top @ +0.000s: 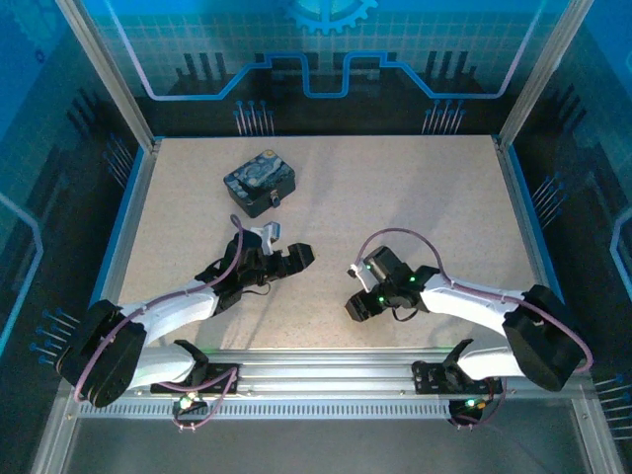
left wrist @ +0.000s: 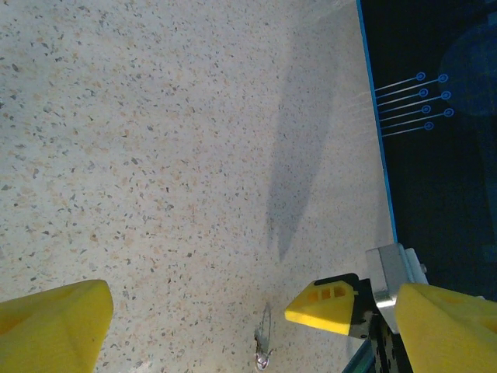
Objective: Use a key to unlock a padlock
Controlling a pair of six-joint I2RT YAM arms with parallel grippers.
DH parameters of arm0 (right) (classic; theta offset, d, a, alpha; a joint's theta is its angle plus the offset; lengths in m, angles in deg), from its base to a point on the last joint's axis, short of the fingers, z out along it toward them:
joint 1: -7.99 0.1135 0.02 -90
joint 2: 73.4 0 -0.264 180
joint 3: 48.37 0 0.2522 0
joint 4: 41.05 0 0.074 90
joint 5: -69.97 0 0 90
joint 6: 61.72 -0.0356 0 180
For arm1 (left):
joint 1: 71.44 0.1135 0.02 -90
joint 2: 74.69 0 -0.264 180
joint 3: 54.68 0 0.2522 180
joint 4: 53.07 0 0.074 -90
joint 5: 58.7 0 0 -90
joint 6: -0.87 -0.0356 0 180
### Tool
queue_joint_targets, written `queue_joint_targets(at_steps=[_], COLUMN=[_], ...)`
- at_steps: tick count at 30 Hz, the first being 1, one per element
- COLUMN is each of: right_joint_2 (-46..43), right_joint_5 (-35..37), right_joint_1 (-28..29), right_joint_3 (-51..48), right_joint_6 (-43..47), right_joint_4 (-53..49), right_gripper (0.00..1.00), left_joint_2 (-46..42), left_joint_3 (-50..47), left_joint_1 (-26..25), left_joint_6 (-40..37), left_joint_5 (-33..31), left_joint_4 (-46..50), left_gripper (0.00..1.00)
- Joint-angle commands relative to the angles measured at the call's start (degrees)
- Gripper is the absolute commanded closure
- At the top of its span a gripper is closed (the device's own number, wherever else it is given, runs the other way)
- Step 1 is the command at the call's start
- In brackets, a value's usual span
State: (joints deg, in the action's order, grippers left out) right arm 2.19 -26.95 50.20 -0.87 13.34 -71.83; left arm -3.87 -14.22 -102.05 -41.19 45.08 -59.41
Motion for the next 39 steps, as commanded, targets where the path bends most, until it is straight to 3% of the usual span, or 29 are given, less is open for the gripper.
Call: queue_joint_targets(at_steps=[1, 18, 31, 39], right_joint_2=[1.3, 2.8, 5.5, 6.0], right_joint_5=[-1.6, -2.2, -2.1, -1.7], right_joint_1=[0.9, 2.0, 2.7, 2.7], right_joint_3=[1.1, 0.3, 0.9, 1.1], right_joint_6=[-0.4, -1.3, -1.6, -1.8], right_joint_4=[-0.2, -0.1, 0.2, 0.0], right_gripper=[0.41, 0.58, 0.62, 0.73], left_joint_2=[-0.2, -0.1, 0.1, 0.3], left_joint_3=[-1.0, -0.8, -0.5, -0.2], left_joint_1=[-0.5, -0.5, -0.5, -0.5], left_joint_6=[-0.1, 0.0, -0.1, -0.5], left_joint_5=[-0.4, -0.9, -1.0, -1.3], left_joint_4=[-1.3, -0.5, 0.0, 0.4], left_gripper=[0.05, 0.05, 0.05, 0.04])
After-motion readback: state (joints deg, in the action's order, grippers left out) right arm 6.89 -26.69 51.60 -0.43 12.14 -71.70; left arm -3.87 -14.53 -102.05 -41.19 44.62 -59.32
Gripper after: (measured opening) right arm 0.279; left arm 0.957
